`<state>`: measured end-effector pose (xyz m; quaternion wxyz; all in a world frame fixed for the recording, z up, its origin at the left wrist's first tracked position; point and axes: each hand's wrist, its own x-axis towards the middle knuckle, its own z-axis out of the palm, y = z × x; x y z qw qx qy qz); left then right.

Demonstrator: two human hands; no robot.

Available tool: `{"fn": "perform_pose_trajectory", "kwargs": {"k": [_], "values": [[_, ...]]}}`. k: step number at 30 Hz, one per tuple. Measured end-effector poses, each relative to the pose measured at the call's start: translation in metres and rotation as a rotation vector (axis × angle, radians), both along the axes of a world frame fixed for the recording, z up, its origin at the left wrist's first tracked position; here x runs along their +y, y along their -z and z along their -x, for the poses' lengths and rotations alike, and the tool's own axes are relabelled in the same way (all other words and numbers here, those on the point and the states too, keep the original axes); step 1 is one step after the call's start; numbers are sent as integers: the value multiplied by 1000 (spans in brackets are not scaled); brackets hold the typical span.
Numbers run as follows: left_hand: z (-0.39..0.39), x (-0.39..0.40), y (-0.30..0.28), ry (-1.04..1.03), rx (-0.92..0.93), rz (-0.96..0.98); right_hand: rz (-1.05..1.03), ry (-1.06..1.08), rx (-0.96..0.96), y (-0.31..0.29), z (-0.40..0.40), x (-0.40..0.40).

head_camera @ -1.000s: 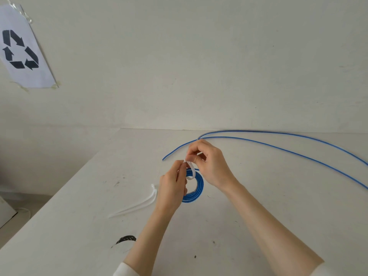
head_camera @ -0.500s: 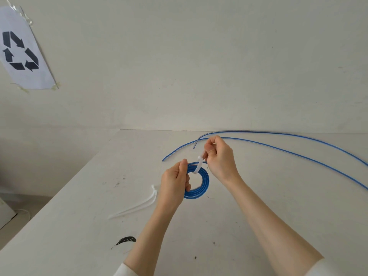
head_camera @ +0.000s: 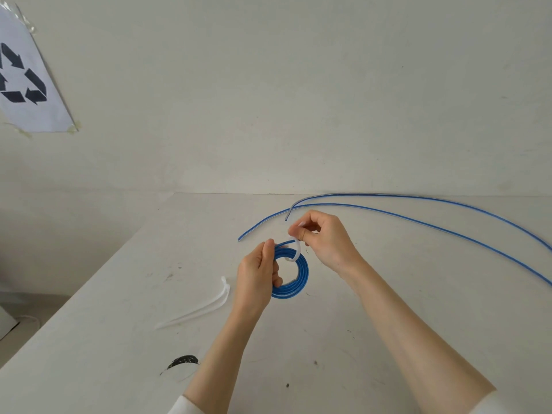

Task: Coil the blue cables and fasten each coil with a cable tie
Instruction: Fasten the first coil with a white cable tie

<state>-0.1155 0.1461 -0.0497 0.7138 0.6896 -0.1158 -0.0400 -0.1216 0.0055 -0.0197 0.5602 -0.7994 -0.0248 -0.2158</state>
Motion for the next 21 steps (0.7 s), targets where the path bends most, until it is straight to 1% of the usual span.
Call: {"fn": "perform_pose_trajectory", "kwargs": {"k": [6,11,13,17,19,21], "values": [[1,-1,4,-5,-5,0,111,133,-66,5,-4,4],[-1,0,4,-14,-41,-25,88,170,-70,7,-6,5],[-2,1,5,-17,-46,-45,47,137,-41,7,-7,6],[-6,4,10,-27,-8,-56,-117,-48,94,4,-6,3],[-7,5,13,-39,17,-52,-98,-129,147,5,-5,2],[-6,5,17,-51,32,-52,-25,-142,145,8,-5,3]]}}
